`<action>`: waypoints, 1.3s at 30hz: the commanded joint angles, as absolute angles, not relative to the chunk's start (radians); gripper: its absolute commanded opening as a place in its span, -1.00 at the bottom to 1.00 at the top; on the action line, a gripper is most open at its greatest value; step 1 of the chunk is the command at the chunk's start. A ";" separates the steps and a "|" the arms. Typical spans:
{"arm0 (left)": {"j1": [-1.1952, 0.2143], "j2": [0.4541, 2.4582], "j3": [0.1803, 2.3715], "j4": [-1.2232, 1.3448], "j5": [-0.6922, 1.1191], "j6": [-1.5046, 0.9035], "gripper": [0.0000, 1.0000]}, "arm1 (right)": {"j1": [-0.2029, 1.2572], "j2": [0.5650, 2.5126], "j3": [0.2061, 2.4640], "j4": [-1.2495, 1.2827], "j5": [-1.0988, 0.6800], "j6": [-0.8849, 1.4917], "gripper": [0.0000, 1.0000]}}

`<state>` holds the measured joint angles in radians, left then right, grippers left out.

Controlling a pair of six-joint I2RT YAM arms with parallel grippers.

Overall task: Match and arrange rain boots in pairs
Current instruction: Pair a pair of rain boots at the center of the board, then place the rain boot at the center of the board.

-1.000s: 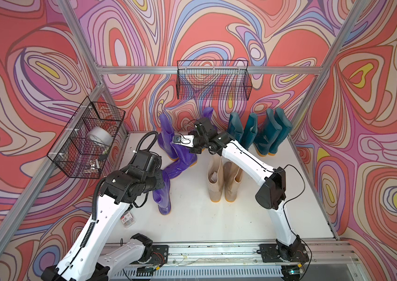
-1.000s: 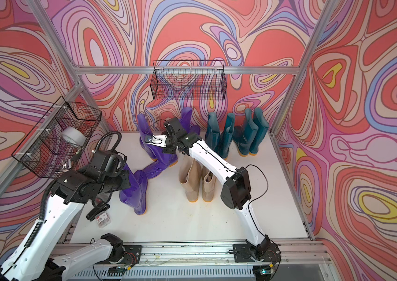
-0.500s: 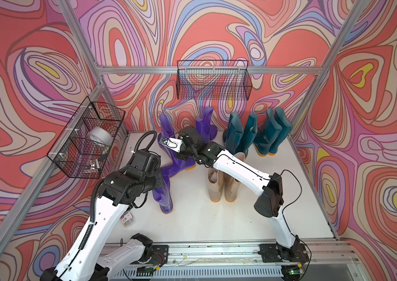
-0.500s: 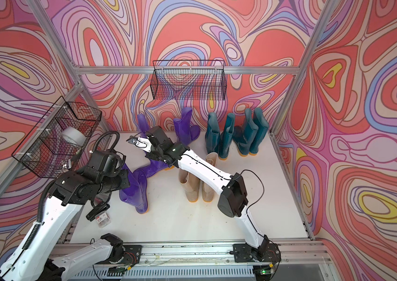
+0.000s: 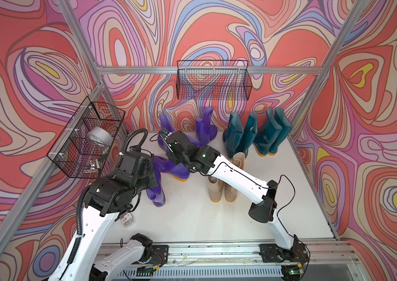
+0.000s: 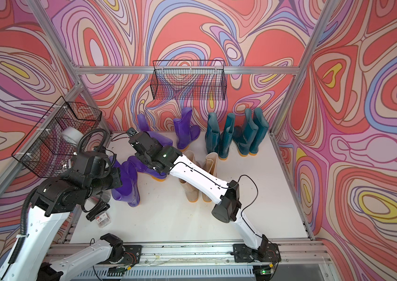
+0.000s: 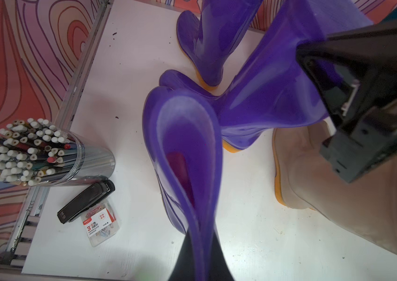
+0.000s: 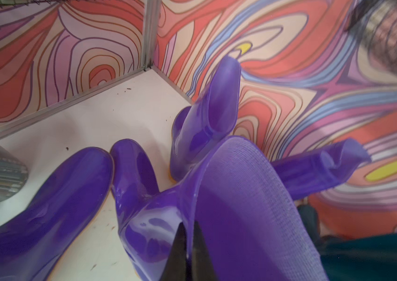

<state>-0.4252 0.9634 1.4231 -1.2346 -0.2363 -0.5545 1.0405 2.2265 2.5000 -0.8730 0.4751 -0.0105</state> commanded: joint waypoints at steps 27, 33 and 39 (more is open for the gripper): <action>-0.356 1.121 1.286 -0.657 0.307 -0.506 -1.00 | 1.117 1.845 2.048 -0.711 0.372 0.587 -1.00; -0.357 1.160 1.273 -0.562 0.393 -0.524 -1.00 | 1.116 1.786 1.963 -0.676 0.442 0.600 -1.00; -0.356 1.191 1.270 -0.580 0.353 -0.535 -1.00 | 1.115 1.777 1.915 -0.684 0.420 0.614 -1.00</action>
